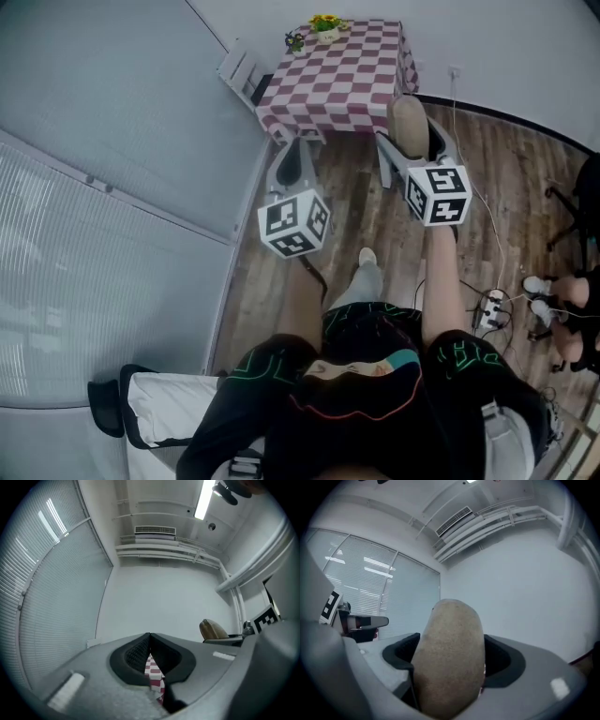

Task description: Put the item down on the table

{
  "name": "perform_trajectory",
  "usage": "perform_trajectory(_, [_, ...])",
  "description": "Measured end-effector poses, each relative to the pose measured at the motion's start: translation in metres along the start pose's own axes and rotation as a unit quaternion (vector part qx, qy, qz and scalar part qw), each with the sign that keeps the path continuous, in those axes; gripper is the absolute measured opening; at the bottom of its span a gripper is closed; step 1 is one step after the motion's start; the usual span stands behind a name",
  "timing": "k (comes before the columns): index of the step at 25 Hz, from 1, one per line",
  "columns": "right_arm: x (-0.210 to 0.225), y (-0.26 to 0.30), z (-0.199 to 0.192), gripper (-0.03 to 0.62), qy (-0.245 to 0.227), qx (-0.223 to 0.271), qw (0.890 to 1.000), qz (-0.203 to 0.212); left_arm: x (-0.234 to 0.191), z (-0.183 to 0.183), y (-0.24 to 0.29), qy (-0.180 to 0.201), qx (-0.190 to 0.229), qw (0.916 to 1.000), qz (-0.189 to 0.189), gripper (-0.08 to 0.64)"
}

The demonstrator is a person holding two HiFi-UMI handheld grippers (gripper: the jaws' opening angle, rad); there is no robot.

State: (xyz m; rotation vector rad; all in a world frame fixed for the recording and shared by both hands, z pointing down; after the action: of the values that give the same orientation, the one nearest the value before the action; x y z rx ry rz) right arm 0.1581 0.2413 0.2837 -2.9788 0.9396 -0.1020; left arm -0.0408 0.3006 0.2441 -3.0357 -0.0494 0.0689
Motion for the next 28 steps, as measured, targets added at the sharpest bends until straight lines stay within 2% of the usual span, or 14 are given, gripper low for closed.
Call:
perform_trajectory(12, [0.064,0.027,-0.017,0.417,0.016,-0.011,0.999,-0.035,0.023,-0.05,0.078,0.032,-0.052,0.998,-0.015,0.009])
perform_trajectory(17, [0.082,0.068,-0.028,0.418,0.012,-0.027,0.999,-0.023,0.013,-0.074,0.128,0.023,-0.075,0.9969,-0.005,0.009])
perform_trajectory(22, [0.11,0.105,-0.039,0.417,0.032,-0.041,0.998,-0.028,0.01,-0.091,0.17,0.025,-0.098,0.9949,-0.008,0.009])
perform_trajectory(25, [0.116,0.127,-0.043,0.417,0.052,-0.044,0.997,-0.02,-0.002,-0.102,0.187,0.022,-0.112,0.9934,0.004,0.009])
perform_trajectory(28, [0.119,0.151,-0.041,0.417,0.051,-0.043,0.998,-0.011,-0.01,-0.112,0.205,0.019,-0.12,0.9925,0.009,0.009])
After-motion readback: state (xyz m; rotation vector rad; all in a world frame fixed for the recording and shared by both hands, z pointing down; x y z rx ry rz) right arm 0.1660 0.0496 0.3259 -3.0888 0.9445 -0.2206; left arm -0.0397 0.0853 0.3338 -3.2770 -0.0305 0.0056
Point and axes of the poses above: the fingertips, and each gripper's own axes: y forward along the fingers, x to its right, z out of its top, the point moved 2 cm from there along -y, backward along the fingers, and after that the axes turned 4 degrees about z, right-handed, at the moved point
